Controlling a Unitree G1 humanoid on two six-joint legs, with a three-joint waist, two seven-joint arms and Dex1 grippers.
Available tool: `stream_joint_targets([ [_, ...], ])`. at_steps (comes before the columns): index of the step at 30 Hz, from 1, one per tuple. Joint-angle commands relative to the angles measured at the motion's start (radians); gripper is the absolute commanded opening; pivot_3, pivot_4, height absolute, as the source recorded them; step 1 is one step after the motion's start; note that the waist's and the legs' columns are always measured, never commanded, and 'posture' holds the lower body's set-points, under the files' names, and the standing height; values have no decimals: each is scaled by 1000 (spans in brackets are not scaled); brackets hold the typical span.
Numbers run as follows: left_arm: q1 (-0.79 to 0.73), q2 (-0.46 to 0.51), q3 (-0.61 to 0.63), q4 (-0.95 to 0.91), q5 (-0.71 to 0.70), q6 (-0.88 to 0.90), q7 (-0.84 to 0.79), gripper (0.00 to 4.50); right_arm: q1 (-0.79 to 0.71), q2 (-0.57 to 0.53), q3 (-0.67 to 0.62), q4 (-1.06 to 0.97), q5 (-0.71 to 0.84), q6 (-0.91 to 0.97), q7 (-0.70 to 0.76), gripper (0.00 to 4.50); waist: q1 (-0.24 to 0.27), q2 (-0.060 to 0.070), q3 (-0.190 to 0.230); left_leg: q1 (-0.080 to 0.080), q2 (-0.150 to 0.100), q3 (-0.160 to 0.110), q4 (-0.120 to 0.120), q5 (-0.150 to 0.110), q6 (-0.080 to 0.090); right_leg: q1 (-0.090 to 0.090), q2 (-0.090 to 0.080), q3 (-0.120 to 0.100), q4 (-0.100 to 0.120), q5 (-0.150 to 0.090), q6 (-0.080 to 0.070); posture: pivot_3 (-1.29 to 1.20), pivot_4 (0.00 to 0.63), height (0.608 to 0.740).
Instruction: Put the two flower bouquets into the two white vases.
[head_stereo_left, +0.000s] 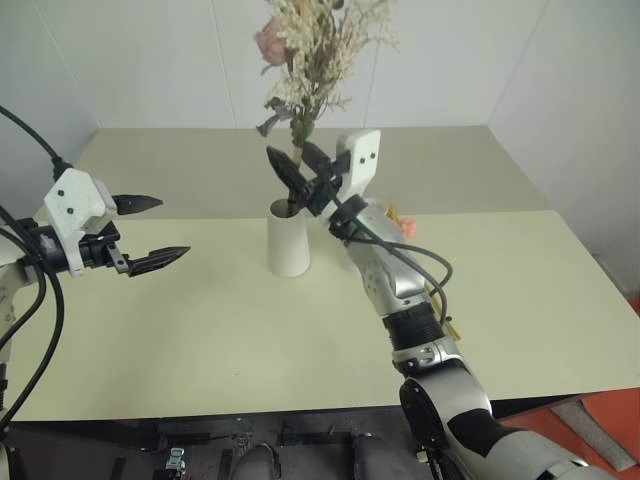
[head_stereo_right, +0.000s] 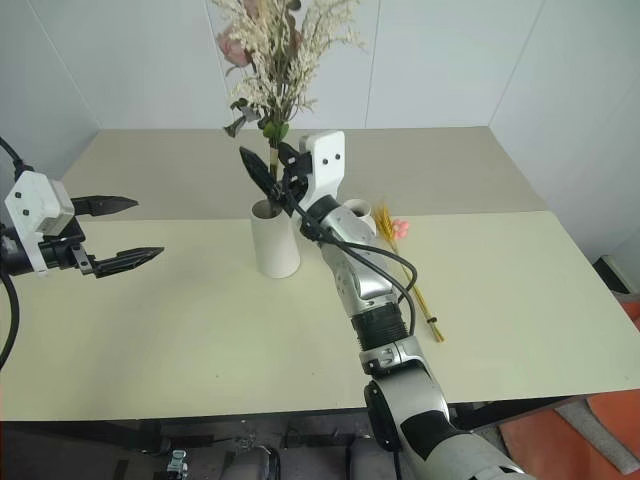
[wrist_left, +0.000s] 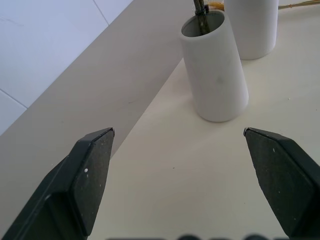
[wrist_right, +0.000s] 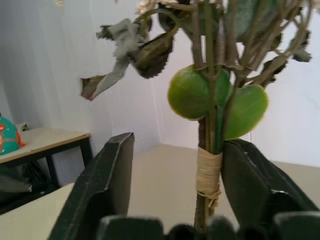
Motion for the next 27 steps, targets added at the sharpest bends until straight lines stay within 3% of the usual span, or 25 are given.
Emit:
stream_joint_targets([
  [1, -26, 18, 7, -17, -9, -5, 4, 4500, 54, -16, 70, -124, -26, 49, 54, 4377, 0, 0, 0, 0, 0, 0, 0, 0, 0, 0, 0, 0, 0, 0, 0, 0, 150, 740],
  [10, -58, 14, -25, 10, 3, -17, 0, 4500, 156, -211, 224, -373, -191, 200, 125, 4446, 6, 0, 0, -1, 0, 0, 0, 0, 0, 0, 0, 0, -1, 0, 0, 0, 150, 740],
  [18, -105, 16, -79, 23, 31, -32, -1, 4500, 86, -430, 280, -582, -318, 484, 196, 4446, 7, -1, 0, 0, 0, 0, 1, 0, 0, 0, 0, 0, -1, 0, 0, 0, 150, 740],
  [23, -109, 27, -58, -2, -1, -6, -27, 4500, 102, -515, 213, -730, -237, 635, 268, 4446, 10, -1, 0, -1, 0, 0, 1, 0, 0, 0, 0, 0, -1, 0, 0, 0, 150, 740],
  [27, -71, 59, -34, -51, -36, 34, -72, 4500, 123, -612, 60, -891, -88, 773, 348, 4446, 18, -1, 0, -2, 0, 0, 1, 0, 0, 0, 0, -1, -2, 0, 0, 0, 150, 740],
])
